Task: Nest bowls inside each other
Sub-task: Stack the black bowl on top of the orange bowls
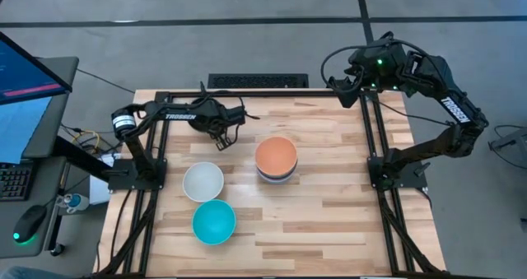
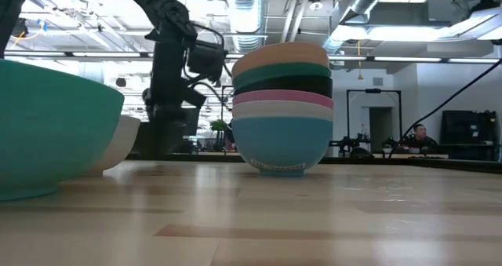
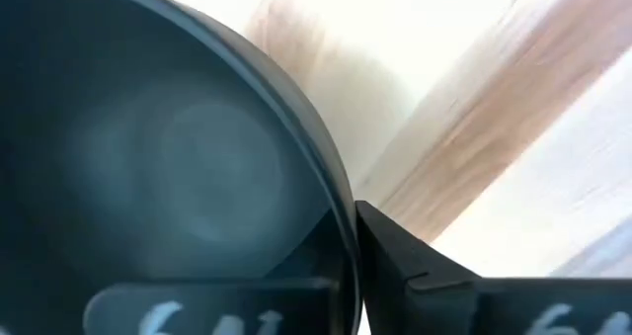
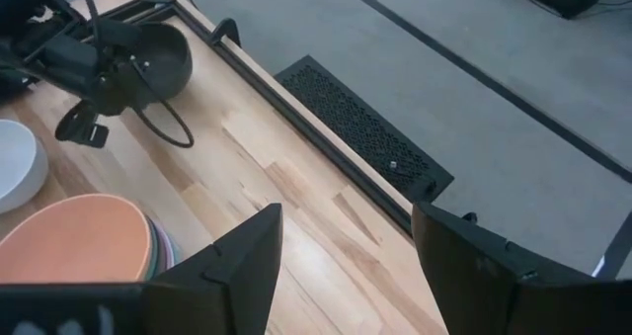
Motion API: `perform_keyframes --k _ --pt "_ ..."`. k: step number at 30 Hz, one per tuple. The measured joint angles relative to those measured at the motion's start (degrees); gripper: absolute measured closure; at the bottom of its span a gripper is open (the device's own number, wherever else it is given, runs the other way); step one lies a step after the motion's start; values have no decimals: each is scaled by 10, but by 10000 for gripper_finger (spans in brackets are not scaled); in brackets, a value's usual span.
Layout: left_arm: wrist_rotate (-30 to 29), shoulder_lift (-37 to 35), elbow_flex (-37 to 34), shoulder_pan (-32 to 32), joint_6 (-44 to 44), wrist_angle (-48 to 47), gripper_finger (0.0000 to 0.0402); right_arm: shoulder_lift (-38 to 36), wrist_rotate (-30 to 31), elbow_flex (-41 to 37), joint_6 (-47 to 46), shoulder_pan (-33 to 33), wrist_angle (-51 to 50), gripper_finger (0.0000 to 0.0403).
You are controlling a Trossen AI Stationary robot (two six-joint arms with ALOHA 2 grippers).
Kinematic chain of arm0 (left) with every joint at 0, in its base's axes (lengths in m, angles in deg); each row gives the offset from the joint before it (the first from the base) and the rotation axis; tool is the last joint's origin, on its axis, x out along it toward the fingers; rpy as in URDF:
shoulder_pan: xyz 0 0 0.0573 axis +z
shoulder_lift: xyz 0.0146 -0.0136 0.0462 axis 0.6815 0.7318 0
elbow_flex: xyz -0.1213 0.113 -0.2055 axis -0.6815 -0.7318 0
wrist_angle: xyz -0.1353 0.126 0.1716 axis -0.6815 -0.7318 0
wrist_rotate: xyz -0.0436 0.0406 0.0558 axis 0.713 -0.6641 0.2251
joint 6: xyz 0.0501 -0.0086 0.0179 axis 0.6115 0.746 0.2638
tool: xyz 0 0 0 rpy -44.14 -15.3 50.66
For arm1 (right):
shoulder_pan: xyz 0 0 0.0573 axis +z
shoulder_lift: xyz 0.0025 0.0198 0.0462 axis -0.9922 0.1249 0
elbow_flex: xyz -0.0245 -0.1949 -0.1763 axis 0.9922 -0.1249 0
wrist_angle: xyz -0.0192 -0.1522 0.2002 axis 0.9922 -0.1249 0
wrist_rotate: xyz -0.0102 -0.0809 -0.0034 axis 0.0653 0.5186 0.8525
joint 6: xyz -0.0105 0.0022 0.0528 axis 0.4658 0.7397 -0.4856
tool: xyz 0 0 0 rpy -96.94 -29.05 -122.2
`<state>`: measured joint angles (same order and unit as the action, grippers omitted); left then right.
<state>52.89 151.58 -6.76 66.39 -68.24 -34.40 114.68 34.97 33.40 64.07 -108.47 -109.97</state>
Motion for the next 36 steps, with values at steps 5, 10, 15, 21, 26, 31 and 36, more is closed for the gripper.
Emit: perform_keyframes --k 5,10,15,21,26,31,36 --pt "38 0 64 -16 4 -75 399 0 1 0 0 0 -7 153" --pt "55 0 230 -67 -8 -240 400 0 2 0 6 -1 -29 153" --pt "86 0 440 -133 -17 -279 401 -9 7 0 31 -25 -38 153" --pt "122 73 625 -225 12 -254 401 -34 -1 0 52 -107 -45 153" --pt "148 174 694 -271 23 -327 401 -62 -38 0 52 -158 -55 153" --pt "130 224 689 -307 37 -347 401 -87 -46 0 52 -170 -93 152" --pt "137 235 693 -319 62 -286 401 -107 -47 0 38 -169 -113 152"
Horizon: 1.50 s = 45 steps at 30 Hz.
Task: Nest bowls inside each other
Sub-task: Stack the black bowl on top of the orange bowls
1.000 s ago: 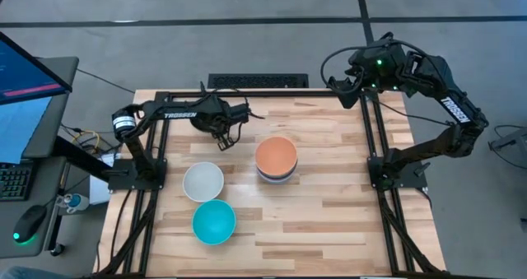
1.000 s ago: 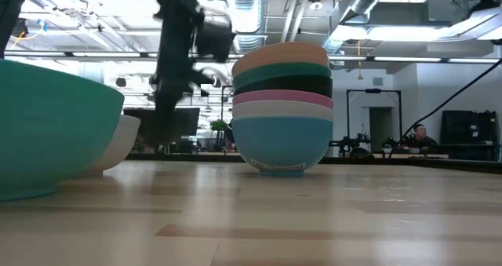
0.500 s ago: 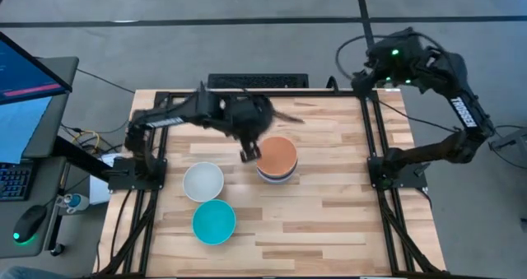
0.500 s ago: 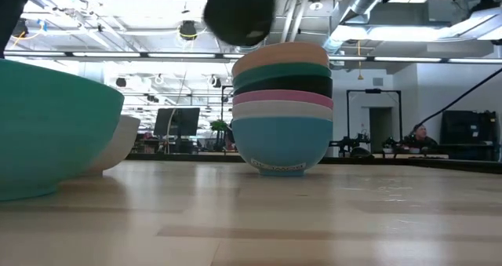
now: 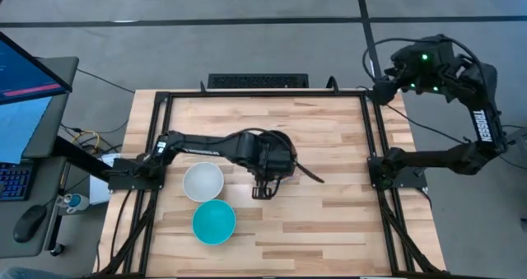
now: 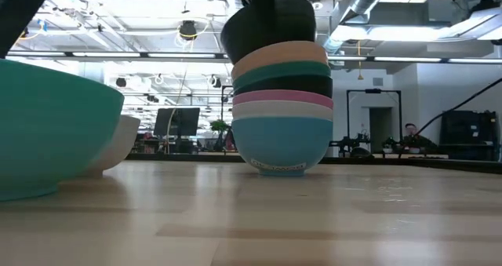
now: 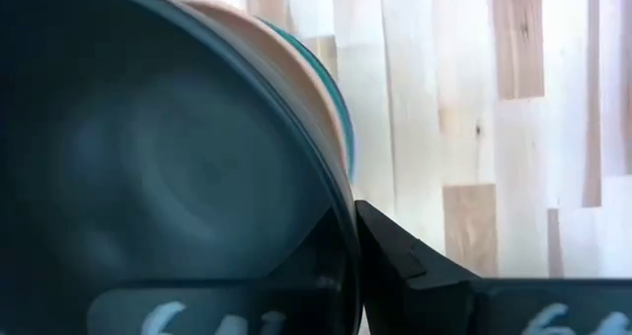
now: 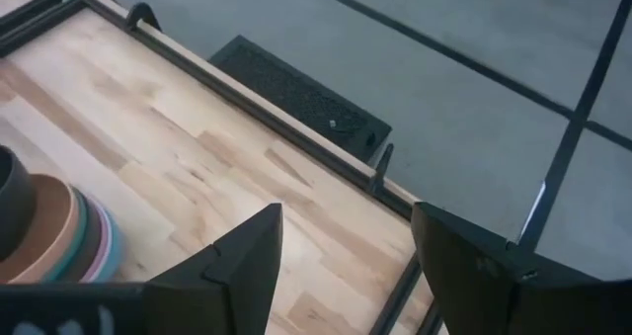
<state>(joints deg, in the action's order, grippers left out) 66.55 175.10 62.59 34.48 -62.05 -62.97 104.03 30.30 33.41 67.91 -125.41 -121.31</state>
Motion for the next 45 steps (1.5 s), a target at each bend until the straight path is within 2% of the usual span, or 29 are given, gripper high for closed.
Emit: perform_keyframes --k 13,22,29,45 --pt "4 28 -2 -20 39 -8 401 -25 -4 -8 -28 17 -33 152" --pt "-31 42 -1 -24 39 -62 401 -70 -3 -62 -80 46 -33 152" --pt "-52 47 -1 -22 46 -57 401 -102 5 -90 -98 59 -30 152" --pt "-68 32 1 -21 30 -57 343 -108 7 -101 -83 57 -13 152"
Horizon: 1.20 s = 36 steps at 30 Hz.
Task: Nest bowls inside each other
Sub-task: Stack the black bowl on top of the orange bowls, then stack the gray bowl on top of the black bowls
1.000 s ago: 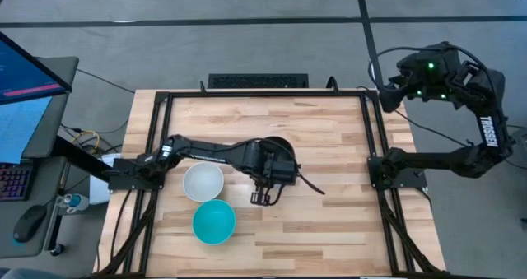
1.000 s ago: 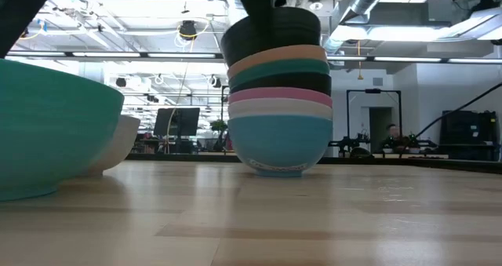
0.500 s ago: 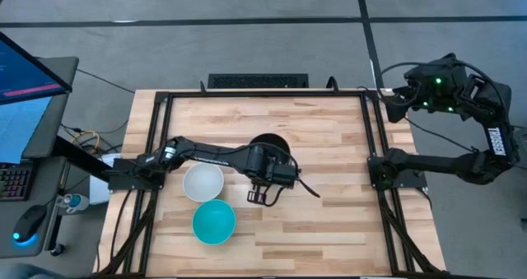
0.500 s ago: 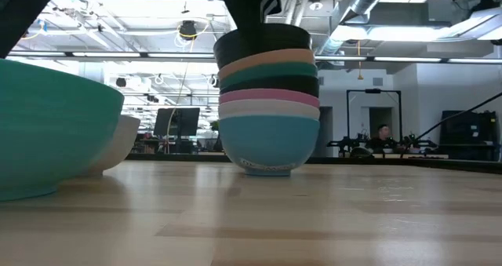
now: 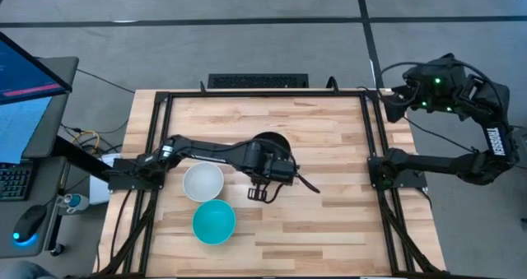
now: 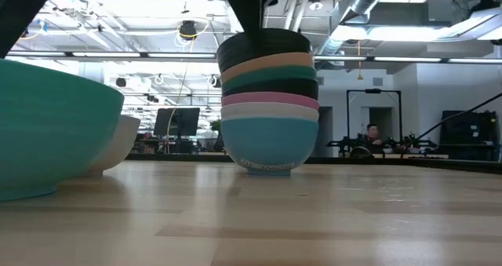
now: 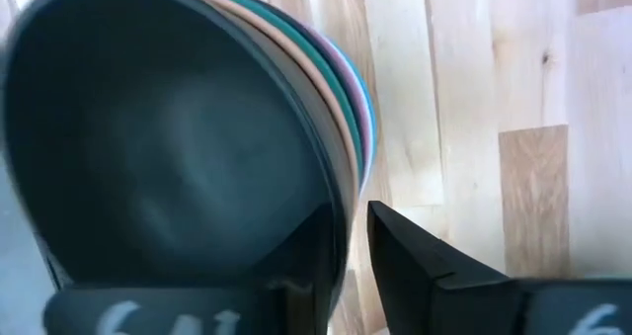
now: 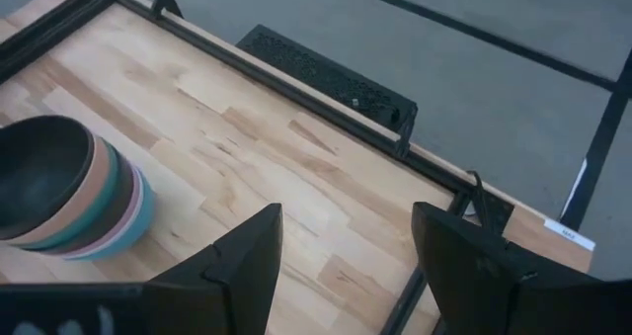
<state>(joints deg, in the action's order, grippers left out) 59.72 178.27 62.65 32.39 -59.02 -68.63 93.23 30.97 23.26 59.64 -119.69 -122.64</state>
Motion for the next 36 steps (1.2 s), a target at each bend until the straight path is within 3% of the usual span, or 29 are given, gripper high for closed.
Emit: perform_keyframes --k 5,13,16,20,26,30,36 --pt "-52 -37 0 -11 -18 4 340 2 0 0 6 0 5 152" --pt "-115 -141 -38 -19 -163 -9 339 -1 0 0 12 0 5 152" --pt "-124 -192 -128 -17 -224 0 339 -3 0 0 12 0 5 152" --pt "-112 -290 -303 -18 -335 54 339 -8 0 0 12 0 5 152" --pt "-45 -412 -553 -13 -520 263 339 -8 1 0 12 0 5 152" --pt "-20 -421 -615 -10 -649 232 339 -8 1 0 12 0 9 152" --pt "52 -385 -626 -15 -769 118 339 -8 13 0 14 0 14 152"
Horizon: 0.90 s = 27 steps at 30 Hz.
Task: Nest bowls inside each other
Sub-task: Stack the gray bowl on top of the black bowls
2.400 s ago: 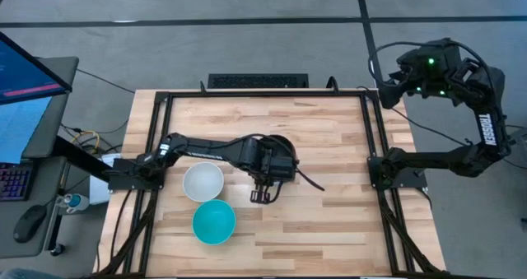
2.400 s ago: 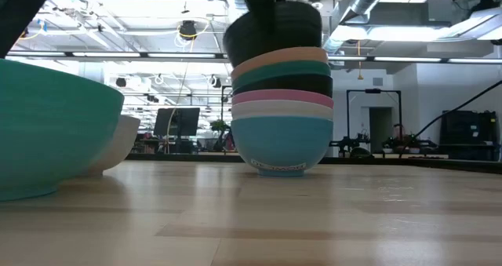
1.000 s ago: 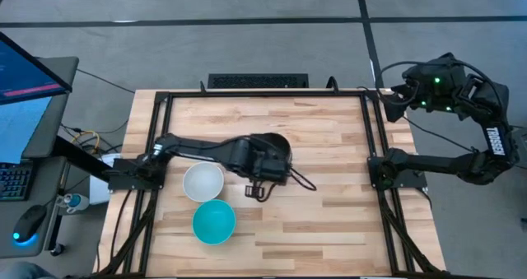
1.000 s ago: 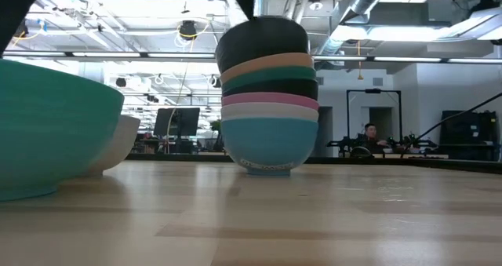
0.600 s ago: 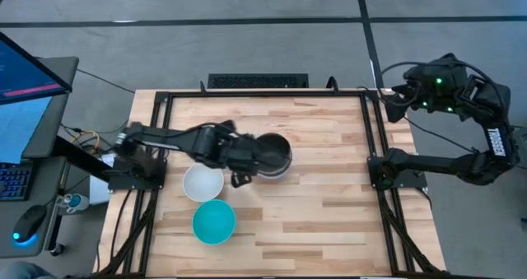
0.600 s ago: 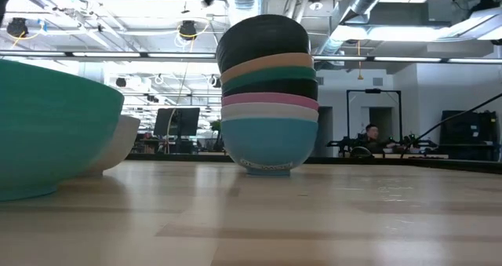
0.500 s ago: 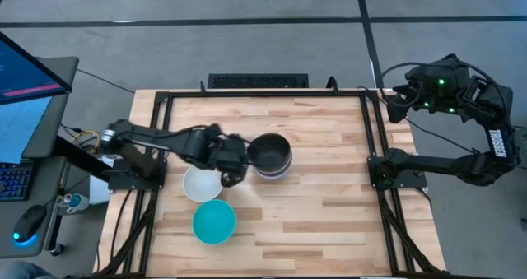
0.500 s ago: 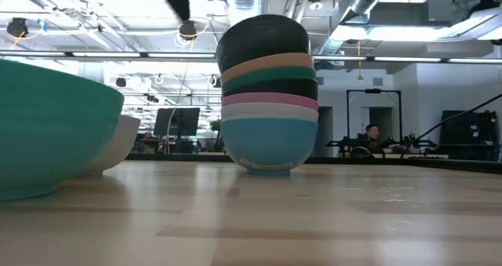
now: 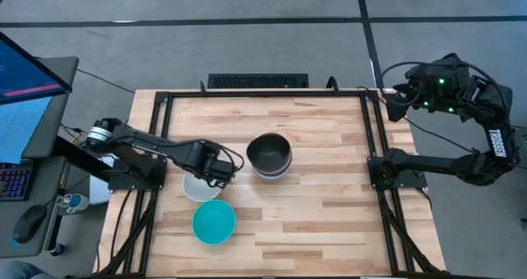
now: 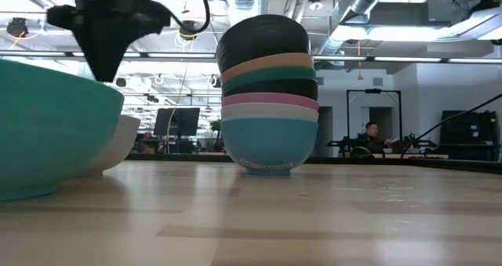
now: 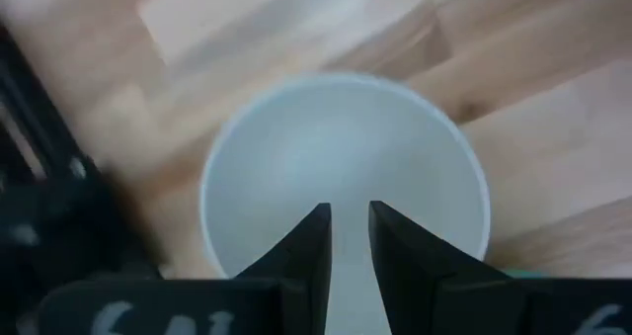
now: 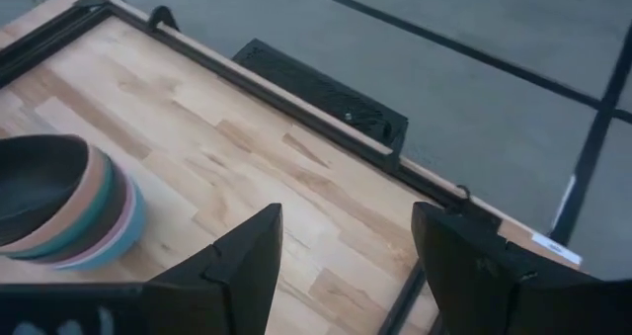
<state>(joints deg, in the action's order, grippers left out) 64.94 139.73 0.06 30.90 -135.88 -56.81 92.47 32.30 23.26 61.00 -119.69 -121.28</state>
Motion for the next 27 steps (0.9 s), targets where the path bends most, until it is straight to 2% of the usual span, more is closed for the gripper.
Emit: perform_keyframes --k 3,5,7,10,14,19,23,27 --pt "33 22 0 -1 -41 18 339 0 12 0 1 0 0 152" --pt "44 33 0 -1 -45 68 339 0 18 0 -6 0 0 152" --pt "41 35 0 -1 -26 126 339 0 19 0 1 0 0 152" --pt "22 34 1 -1 -43 191 339 0 18 0 23 0 0 152" --pt "13 35 3 -2 -110 143 333 -2 15 0 59 1 -1 152" --pt "32 46 3 -2 -154 109 279 -7 -5 0 95 1 -3 152" --pt "41 66 3 -2 -166 167 225 -9 -7 0 113 1 -5 152" --pt "55 96 5 -2 -178 195 197 -12 -7 0 120 3 -4 152"
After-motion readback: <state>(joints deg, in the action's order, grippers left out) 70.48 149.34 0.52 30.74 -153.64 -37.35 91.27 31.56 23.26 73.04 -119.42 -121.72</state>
